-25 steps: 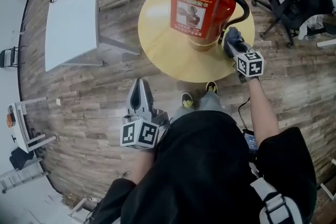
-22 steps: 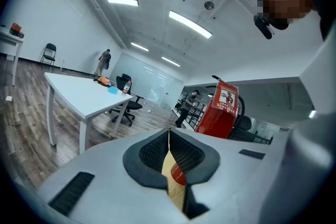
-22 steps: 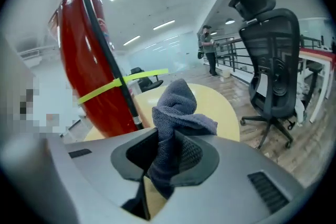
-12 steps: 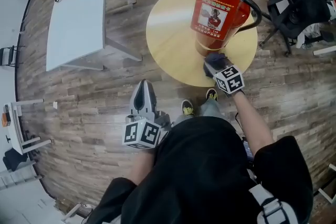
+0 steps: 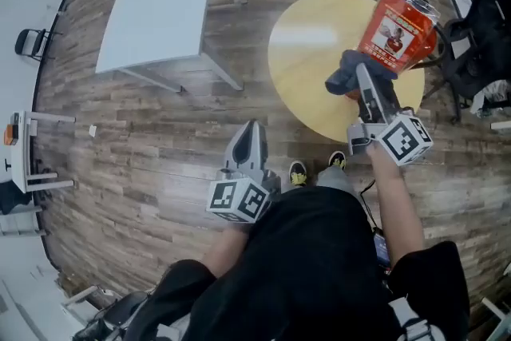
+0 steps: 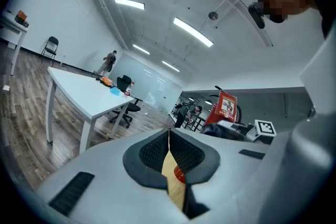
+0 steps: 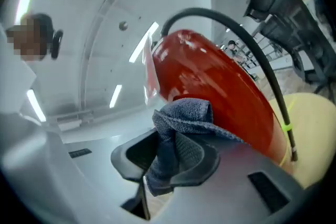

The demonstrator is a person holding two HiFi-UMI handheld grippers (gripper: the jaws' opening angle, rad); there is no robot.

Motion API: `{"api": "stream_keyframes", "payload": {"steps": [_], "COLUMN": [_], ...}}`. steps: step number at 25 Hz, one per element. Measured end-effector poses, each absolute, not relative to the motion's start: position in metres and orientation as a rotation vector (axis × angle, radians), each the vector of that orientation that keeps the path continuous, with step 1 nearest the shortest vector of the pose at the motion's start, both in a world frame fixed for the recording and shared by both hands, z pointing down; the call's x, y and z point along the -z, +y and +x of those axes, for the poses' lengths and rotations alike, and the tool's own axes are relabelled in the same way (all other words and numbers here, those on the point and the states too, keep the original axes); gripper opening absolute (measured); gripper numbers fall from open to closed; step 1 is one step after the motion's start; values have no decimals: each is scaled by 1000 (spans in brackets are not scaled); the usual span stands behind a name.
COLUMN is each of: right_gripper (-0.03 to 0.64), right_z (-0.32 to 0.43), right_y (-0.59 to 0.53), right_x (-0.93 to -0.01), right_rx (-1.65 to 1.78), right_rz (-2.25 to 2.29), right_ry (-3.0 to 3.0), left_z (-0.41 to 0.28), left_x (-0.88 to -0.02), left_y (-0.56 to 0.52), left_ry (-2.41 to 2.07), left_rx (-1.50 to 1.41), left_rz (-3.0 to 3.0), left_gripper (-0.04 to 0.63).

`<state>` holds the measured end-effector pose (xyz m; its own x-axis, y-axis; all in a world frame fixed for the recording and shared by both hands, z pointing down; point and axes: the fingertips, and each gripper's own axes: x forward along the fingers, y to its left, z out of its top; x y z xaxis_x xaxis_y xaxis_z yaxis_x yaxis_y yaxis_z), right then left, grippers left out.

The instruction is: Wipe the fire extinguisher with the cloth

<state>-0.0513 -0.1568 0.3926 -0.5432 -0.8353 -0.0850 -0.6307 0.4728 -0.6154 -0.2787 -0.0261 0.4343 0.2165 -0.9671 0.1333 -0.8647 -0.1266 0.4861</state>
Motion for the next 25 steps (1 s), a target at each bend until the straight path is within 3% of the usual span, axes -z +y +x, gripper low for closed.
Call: {"api": "stream_keyframes", "payload": {"steps": [7, 19, 25], "right_gripper": [87, 87, 87], "right_z": [-73, -64, -47], "right_y": [-155, -160, -154], "right_x": [-350, -632, -606], "right_rx": [747, 1185, 876], "right_rz": [-1051, -1647, -1589], "right_ry": [2096, 2429, 2958], "left_z": [-309, -310, -297], "left_x": [-425, -448, -447], "left_y": [-16, -7, -24], "left_ry": [-1702, -1665, -1635], "left_rx": [284, 184, 217], "left_rz": [2083, 2037, 2073], "left_gripper": [25, 25, 25]}}
